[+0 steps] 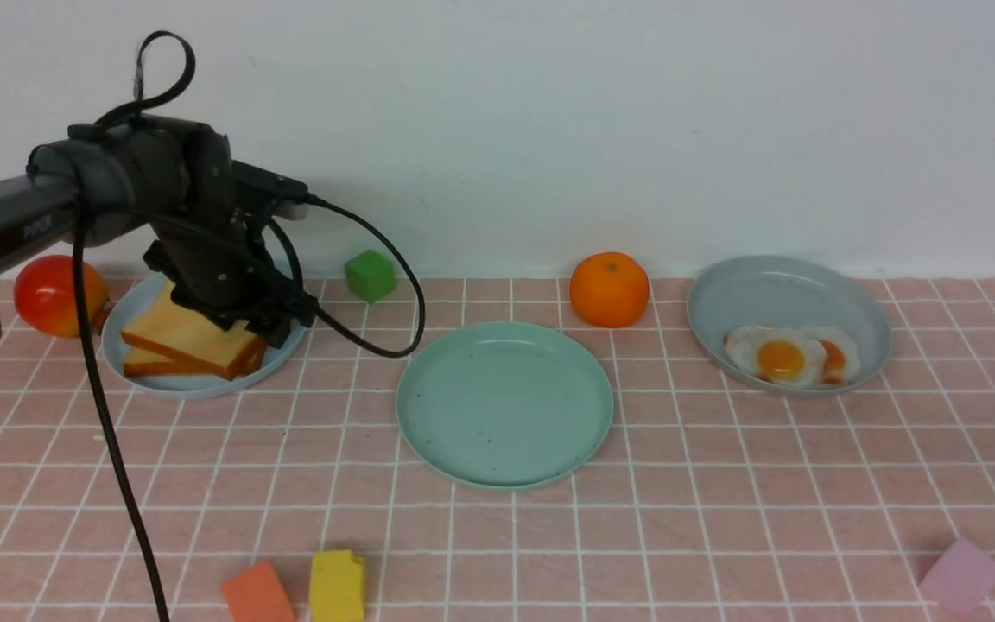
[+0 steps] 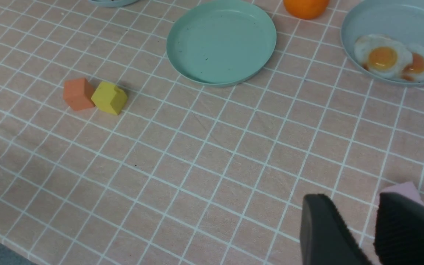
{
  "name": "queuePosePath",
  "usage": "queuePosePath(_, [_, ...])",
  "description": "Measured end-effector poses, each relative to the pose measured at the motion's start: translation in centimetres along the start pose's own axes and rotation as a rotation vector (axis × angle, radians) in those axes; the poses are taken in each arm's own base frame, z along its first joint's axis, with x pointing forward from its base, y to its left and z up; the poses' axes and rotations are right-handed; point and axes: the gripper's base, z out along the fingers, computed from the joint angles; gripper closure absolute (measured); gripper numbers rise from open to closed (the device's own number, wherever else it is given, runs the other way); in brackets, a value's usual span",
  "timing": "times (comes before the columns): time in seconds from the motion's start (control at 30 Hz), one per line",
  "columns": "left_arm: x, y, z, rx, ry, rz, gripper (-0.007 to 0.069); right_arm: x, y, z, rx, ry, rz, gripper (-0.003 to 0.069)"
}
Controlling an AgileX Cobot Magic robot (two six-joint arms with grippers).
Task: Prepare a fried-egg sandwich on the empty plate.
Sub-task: Use the left arm to grab a slice of bread, then use the left arm to put a slice of bread into the empty plate in the middle
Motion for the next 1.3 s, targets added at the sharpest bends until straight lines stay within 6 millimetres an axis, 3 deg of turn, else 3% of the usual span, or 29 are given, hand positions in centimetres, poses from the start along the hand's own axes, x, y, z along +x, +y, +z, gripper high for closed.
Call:
queuePosePath(0.23, [0.0, 0.1, 0.1, -0.009, 0.003, 0.012, 0.0207, 0.0, -0.1, 0.0, 0.014, 0.004, -0.005, 0.0417])
queuePosePath(0.6, [0.1, 0.2, 0.8, -0.022, 0.016, 0.032, 0.0452, 0.2, -0.2, 0.0, 0.016, 0.028, -0.008, 0.0417])
queuePosePath(0.73, [0.1, 0.0, 0.7, -0.021, 0.023, 0.038, 0.0600, 0.3, -0.2, 0.0, 0.016, 0.037, -0.008, 0.0417])
queuePosePath(0.93, [0.1, 0.0, 0.2, -0.022, 0.025, 0.033, 0.0622, 0.3, -0.2, 0.0, 0.016, 0.038, -0.008, 0.0417])
queuePosePath(1.03, [0.0, 0.2, -1.0, -0.027, 0.027, 0.031, 0.0622, 0.3, -0.2, 0.0, 0.016, 0.038, -0.008, 0.0417])
queuePosePath(1.13, [-0.6, 0.5, -3.7, -0.037, -0.017, 0.021, 0.0622, 0.3, -0.2, 0.0, 0.016, 0.038, -0.008, 0.0417])
queuePosePath(1.17, [-1.0, 0.5, -5.5, -0.038, -0.052, 0.013, 0.0622, 0.3, -0.2, 0.0, 0.016, 0.038, -0.008, 0.0417])
queuePosePath(1.23, [-1.4, 0.4, -7.1, -0.041, -0.086, 0.014, 0.0623, 0.3, -0.2, 0.0, 0.016, 0.038, -0.008, 0.0417])
queuePosePath(1.27, [-1.9, -0.5, -9.5, -0.040, -0.132, 0.030, 0.0623, 0.3, -0.2, 0.0, 0.016, 0.038, -0.008, 0.0417])
queuePosePath(1.3, [-2.2, -1.2, -10.4, -0.035, -0.148, 0.044, 0.0623, 0.3, -0.2, 0.0, 0.016, 0.038, -0.008, 0.0417])
